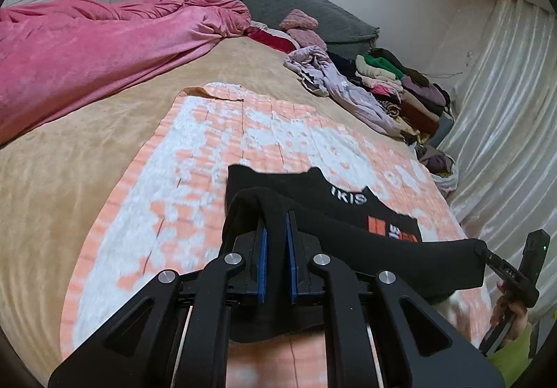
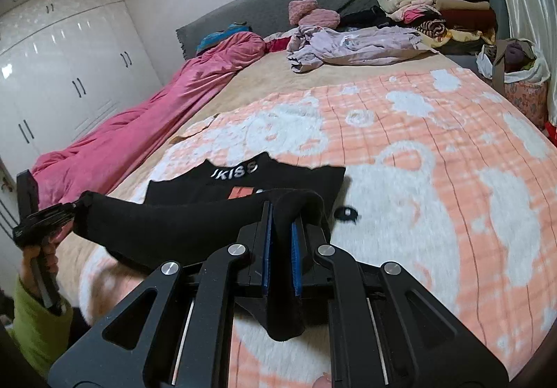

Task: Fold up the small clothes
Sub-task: 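Lift the hem with both tools and fold it over onto the collar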

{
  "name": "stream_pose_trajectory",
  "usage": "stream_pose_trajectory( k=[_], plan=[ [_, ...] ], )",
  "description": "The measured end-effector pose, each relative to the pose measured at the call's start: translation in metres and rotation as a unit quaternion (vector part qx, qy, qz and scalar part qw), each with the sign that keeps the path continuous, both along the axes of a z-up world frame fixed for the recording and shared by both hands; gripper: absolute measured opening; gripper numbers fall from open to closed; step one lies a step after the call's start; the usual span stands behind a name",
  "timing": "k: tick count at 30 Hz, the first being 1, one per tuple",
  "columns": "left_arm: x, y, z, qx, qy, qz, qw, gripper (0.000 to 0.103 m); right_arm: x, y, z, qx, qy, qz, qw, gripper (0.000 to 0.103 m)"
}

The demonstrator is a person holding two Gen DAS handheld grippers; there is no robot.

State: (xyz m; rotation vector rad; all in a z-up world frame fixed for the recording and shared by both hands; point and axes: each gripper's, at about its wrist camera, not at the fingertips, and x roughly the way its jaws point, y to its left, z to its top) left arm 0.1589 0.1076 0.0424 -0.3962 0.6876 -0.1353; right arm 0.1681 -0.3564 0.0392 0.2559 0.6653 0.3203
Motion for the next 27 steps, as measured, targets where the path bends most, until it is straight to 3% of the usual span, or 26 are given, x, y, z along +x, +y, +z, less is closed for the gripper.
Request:
stream_pose_trajectory(
  k=[10,16,19,20,21,27],
  plan=[
    [0.063,0.0,-0.037,0.008,0.042,0.007,0.9991,0.009,0.065,0.005,-0.042,-0.032,0.066,-0.018,0.997,0.005],
    [0.076,0.0,-0.074,0.03,0.062,0.005,0.9976,0.012,0.072,0.003,-0.067,-0.028,0.088,-0.019,0.995,0.011],
    [0.08,0.003,-0.079,0.02,0.067,0.002,0.9975,0.013,0.065,0.0,-0.06,-0.022,0.072,-0.02,0.997,0.026],
    [0.08,0.004,-0.078,0.019,0.066,0.002,0.9977,0.013,0.064,-0.002,-0.057,-0.024,0.066,-0.026,0.997,0.042],
    [0.079,0.004,-0.077,0.019,0.062,0.002,0.9979,0.013,0.062,-0.004,-0.056,-0.024,0.061,-0.03,0.997,0.045],
    [0.074,0.006,-0.071,0.011,0.053,0.002,0.9985,0.014,0.053,-0.015,-0.055,-0.023,0.063,-0.038,0.997,0.045]
  ],
)
